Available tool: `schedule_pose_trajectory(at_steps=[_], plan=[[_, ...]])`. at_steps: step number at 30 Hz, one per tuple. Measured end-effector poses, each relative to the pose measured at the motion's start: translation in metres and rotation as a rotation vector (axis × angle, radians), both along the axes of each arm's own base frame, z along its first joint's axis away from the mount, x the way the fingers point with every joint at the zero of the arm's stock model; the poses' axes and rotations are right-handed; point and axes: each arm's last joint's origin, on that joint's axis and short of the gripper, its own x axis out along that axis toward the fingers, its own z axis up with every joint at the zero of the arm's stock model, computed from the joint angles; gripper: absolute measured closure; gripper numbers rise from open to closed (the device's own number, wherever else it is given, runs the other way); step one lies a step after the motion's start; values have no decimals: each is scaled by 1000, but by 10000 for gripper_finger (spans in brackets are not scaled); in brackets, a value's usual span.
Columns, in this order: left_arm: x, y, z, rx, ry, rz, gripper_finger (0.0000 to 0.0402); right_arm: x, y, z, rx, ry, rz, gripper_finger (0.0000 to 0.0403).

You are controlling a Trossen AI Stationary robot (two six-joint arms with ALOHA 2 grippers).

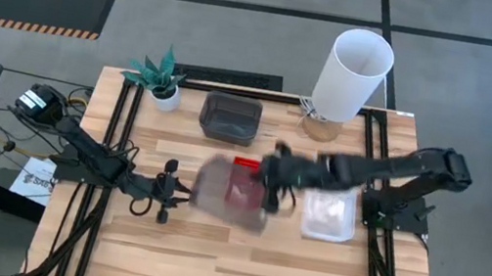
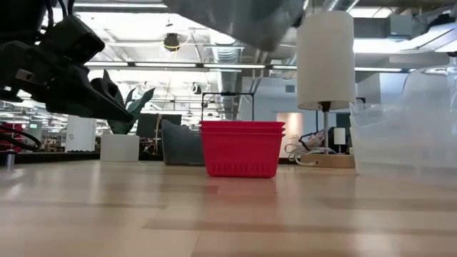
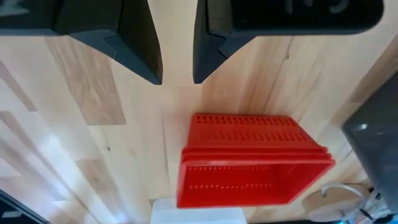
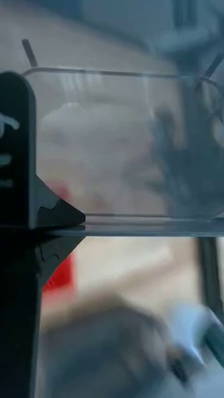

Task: Stack baskets by color
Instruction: Stack the bottom black bin on top of the top black bin

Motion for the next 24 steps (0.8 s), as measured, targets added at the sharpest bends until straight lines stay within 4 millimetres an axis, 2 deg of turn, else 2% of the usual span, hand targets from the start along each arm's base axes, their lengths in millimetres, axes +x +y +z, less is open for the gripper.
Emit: schedule_pose_trajectory(at_steps=[4,7,10,20,24], plan=[[1,2,1,-2,-8,10,324,11,-59,6,-89,-83,-29,402],[2,2,1,-10,-7,6,324,17,-99,2,-128,-106,-60,402],[2,2,1,-21,-6,-9,324,24,-131,-8,-169,-102,-93,402],[2,2,1,-21,-8,-9,324,62,-198,-9,-307,10,-75,402],[2,2,1,-12,-9,-18,324,69,-222,-5,-321,51,-70,402]])
